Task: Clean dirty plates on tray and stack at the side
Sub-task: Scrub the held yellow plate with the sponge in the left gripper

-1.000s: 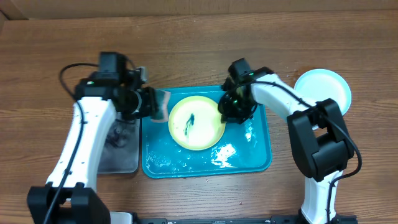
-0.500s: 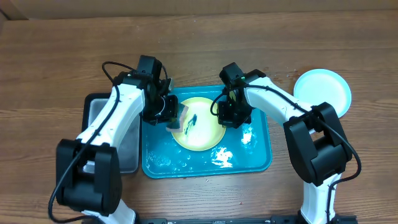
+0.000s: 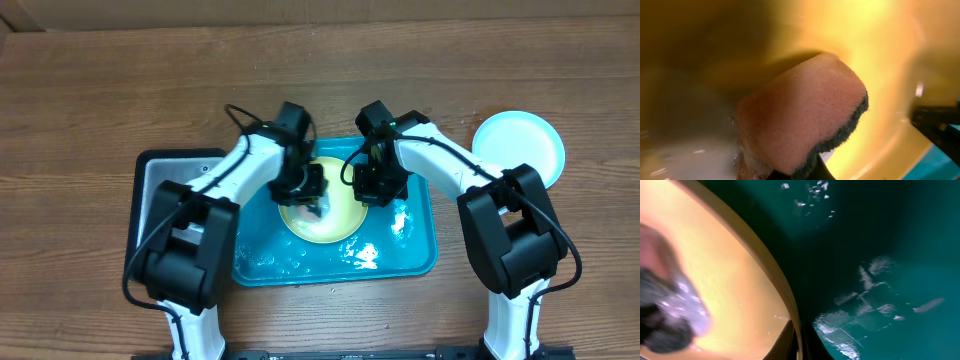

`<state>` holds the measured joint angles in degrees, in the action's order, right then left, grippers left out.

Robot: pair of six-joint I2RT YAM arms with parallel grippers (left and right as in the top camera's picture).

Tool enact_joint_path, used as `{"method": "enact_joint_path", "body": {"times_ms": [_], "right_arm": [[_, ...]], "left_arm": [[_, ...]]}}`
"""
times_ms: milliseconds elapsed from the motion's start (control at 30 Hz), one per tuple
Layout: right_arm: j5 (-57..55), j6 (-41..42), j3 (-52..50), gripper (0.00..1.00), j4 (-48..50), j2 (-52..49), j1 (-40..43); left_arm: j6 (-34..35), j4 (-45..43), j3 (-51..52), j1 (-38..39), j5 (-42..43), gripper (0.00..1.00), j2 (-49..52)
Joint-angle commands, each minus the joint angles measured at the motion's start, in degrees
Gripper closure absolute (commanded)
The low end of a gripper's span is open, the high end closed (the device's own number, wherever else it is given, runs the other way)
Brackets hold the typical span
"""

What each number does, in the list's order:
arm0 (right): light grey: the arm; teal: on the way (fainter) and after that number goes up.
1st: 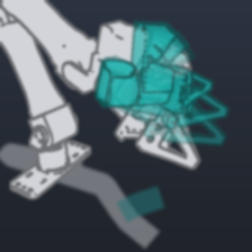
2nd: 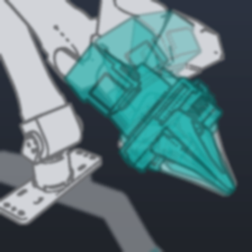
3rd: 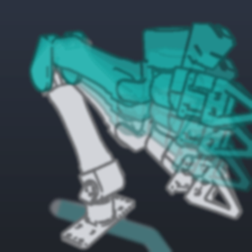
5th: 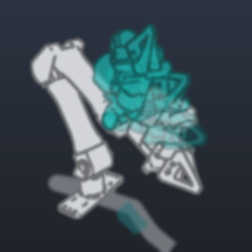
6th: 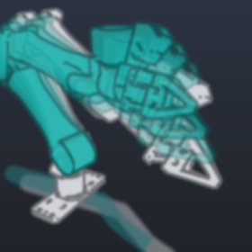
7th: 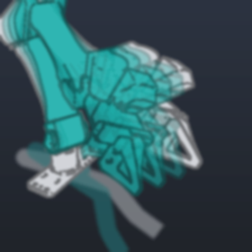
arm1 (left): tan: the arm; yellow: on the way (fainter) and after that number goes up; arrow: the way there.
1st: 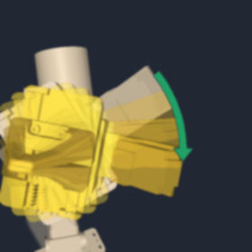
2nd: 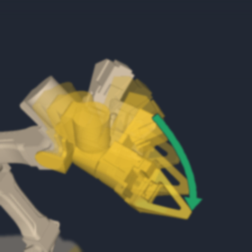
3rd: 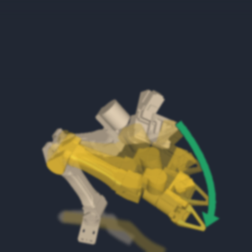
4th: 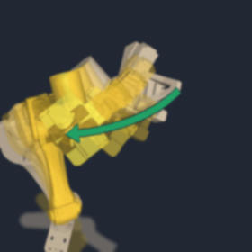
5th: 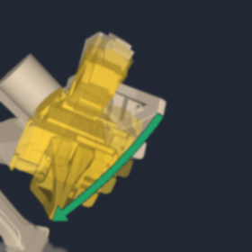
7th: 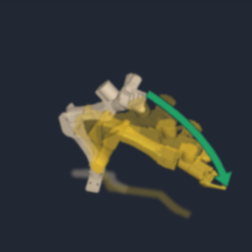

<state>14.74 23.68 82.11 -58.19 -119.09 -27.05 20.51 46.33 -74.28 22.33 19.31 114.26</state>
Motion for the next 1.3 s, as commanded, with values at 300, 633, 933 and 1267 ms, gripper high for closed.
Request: {"method": "enact_joint_path", "body": {"times_ms": [300,633,933,1267], "right_arm": [[-3.52,-0.09,-0.98,0.96,-0.28,-0.87,0.04],[-3.52,-0.07,-0.98,0.96,-0.87,-0.87,0.04],[-3.56,-0.09,-0.98,0.96,-0.98,-0.87,0.04],[-3.54,-0.11,-0.98,0.96,-0.87,-0.87,0.04]], "left_arm": [[6.08,-5.88,1.29,5.05,9.84,0.96,5.44],[11.82,-3.41,1.27,-6.23,-10.32,0.96,5.44],[12.02,1.33,0.55,-10.27,-22.91,0.96,5.42],[-1.27,1.62,-2.43,-2.99,8.70,0.96,5.42]]}}
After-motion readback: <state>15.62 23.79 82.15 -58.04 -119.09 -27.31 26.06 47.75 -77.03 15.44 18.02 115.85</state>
